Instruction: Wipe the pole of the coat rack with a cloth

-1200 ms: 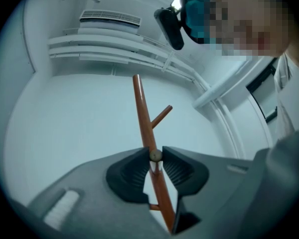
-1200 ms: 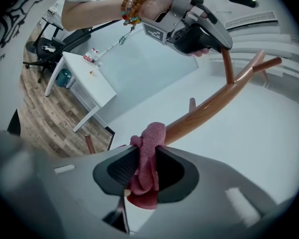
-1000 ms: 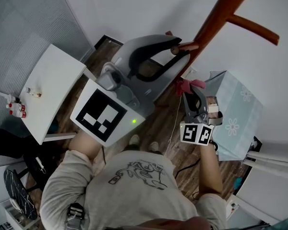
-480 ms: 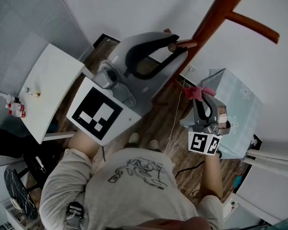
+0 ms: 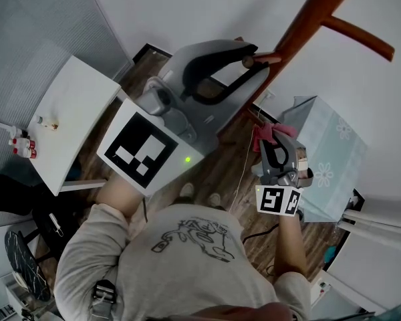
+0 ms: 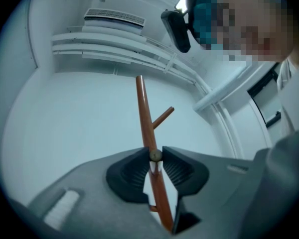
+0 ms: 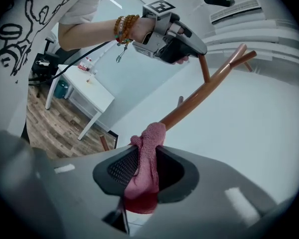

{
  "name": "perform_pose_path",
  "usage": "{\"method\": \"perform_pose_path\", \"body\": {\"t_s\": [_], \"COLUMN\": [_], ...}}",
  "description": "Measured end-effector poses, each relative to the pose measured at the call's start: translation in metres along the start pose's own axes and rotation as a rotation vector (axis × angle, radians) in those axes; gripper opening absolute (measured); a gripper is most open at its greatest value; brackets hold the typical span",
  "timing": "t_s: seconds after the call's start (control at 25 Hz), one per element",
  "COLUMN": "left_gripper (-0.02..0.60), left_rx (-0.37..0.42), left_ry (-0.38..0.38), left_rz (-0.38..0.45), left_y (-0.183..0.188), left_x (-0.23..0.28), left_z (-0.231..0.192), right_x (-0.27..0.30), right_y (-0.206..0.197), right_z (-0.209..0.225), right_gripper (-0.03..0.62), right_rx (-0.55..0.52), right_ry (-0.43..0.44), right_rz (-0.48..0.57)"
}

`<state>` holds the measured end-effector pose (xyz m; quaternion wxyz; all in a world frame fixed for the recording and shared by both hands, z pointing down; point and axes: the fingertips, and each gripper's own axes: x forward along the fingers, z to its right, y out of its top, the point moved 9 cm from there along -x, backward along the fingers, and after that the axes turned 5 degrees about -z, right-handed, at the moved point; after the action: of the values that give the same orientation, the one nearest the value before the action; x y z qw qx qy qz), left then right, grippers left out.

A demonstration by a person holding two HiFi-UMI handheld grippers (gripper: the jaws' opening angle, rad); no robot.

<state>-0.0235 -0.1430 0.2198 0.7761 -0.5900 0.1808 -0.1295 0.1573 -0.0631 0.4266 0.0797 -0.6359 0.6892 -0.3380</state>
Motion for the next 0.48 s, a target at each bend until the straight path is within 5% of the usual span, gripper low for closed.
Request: {"method": "perform_pose_path", "body": {"t_s": [0.48], "left_gripper": [0.083], "left_rx": [-0.002], "left_ry": [0.001], "left_rz": [-0.004], "left_y": [0.001], "left_x": [0.0], "left_z": [0.0], "right_x": [0.01], "right_y": [0.047], "right_z": [-0.018], "right_gripper": [0.106], "right_rx": [-0.009], "right_ry": [0.008], "right_rz": [0.118]}}
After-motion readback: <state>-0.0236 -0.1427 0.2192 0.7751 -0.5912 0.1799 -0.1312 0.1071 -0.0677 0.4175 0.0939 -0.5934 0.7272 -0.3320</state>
